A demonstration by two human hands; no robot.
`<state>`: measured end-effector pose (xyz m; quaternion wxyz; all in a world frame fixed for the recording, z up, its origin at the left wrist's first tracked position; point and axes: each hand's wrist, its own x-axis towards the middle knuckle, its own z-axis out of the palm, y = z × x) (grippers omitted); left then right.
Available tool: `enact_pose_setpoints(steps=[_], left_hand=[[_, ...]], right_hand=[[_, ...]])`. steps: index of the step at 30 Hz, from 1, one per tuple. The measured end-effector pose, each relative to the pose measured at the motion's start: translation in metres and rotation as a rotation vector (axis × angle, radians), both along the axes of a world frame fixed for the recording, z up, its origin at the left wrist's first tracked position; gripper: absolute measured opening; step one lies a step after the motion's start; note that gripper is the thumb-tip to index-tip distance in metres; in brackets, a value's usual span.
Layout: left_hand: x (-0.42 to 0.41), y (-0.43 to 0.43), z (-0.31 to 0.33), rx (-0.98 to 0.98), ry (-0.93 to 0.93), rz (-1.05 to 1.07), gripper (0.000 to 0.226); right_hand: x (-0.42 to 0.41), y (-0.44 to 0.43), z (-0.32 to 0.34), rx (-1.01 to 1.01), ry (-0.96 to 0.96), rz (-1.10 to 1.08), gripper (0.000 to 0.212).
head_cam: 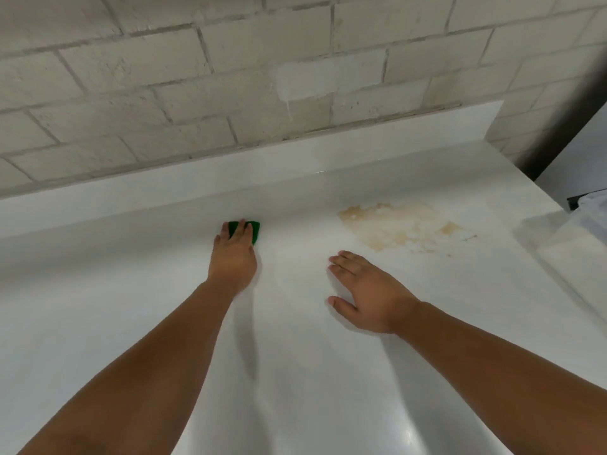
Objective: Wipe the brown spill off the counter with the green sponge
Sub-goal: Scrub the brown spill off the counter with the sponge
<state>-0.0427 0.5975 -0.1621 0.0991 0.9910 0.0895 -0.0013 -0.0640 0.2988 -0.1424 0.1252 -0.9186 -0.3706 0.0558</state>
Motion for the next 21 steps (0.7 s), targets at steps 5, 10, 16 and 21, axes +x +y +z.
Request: enact_pose_setpoints(steps=[5, 10, 16, 21], left_hand=[[0.007, -0.106, 0.0, -0.017, -0.039, -0.207, 0.061], [-0.035, -0.157, 0.0, -0.032, -0.008, -0.617, 0.056], [0.003, -0.128, -0.002, -0.075, -0.016, -0.584, 0.057], [0.051, -0.185, -0.003, -0.019, -0.059, -0.282, 0.063]], right_hand=[[-0.006, -0.047, 0.006, 0.101, -0.057, -0.112, 0.053], [-0.003, -0.11, 0.004, 0.1, -0.08, -0.246, 0.054], [0.006, -0.181, 0.003, 0.088, -0.11, -0.376, 0.053], [0.024, -0.212, -0.001, 0.095, -0.115, -0.397, 0.056]])
